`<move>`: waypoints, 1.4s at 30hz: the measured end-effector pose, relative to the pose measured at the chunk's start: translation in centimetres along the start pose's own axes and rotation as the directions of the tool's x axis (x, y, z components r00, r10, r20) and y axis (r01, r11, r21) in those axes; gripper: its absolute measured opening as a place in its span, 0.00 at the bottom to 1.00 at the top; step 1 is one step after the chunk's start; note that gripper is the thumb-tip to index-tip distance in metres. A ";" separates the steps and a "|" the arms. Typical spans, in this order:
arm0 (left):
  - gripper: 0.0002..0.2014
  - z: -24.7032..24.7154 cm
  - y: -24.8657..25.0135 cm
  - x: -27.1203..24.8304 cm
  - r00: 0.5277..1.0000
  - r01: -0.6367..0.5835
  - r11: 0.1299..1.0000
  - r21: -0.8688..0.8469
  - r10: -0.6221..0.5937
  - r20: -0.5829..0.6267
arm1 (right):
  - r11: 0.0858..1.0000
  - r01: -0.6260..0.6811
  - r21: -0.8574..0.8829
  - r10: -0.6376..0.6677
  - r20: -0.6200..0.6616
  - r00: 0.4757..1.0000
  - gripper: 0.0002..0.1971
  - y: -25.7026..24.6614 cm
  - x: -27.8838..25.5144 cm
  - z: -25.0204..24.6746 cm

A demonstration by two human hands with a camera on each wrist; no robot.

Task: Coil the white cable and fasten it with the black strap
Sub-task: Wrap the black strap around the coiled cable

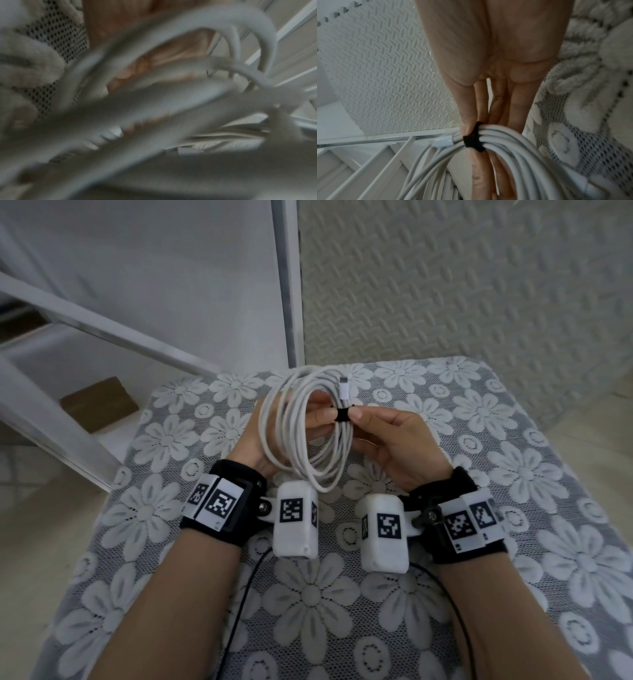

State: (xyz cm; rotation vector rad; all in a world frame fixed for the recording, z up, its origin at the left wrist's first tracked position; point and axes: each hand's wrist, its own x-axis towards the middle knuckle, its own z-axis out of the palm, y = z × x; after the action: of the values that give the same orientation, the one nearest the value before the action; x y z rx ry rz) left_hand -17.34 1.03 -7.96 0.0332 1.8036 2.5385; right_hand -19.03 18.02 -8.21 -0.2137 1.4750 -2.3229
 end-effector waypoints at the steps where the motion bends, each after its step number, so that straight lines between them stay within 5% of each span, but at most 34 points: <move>1: 0.17 -0.2 -0.1 0.1 1.000 0.026 1.000 0.013 -0.026 0.005 | 1.000 -0.003 0.001 0.003 0.008 1.000 0.06 -0.1 0.0 0.0; 10: 0.06 0.3 -0.4 -0.4 0.995 0.083 0.993 -0.081 -0.087 -0.052 | 0.999 -0.012 -0.036 0.011 -0.036 0.999 0.07 0.1 -0.2 0.4; 16: 0.11 -0.3 0.3 -0.4 0.979 0.203 0.973 -0.107 -0.204 -0.002 | 0.985 -0.012 -0.172 0.004 -0.045 0.999 0.05 0.0 -0.3 1.0; 19: 0.11 -1.2 1.2 -0.5 0.956 0.239 0.958 -0.159 -0.261 -0.133 | 0.988 -0.039 -0.151 0.017 -0.148 0.989 0.03 -1.0 -0.2 -0.2; 24: 0.22 -1.9 1.7 -0.5 0.913 0.387 0.922 0.032 -0.378 -0.155 | 0.968 -0.057 -0.245 0.006 -0.205 0.979 0.03 -1.1 -0.3 -1.0; 28: 0.20 -1.0 1.7 -0.8 0.937 0.336 0.915 0.221 -0.301 -0.178 | 0.923 -0.046 -0.383 -0.059 -0.260 0.964 0.09 -0.7 0.0 -0.9; 34: 0.11 -1.0 1.3 -0.9 0.962 0.252 0.852 0.458 -0.170 -0.214 | 0.959 -0.078 -0.273 -0.017 -0.328 0.945 0.22 -1.0 0.3 -0.8; 39: 0.09 -1.3 1.1 -0.8 0.966 0.146 0.821 0.551 0.001 -0.258 | 0.962 -0.045 -0.270 -0.064 -0.382 0.922 0.17 -1.2 0.2 -0.8; 42: 0.05 -1.3 1.1 -0.8 0.973 0.129 0.837 0.532 -0.005 -0.229 | 0.965 -0.047 -0.259 -0.047 -0.344 0.938 0.12 -1.2 0.1 -0.6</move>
State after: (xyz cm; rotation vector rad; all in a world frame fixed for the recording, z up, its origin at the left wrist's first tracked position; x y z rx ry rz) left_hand -16.58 -0.61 -7.39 -0.3055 2.5032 1.9559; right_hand -19.63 18.94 -7.45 0.1386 1.9556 -2.2398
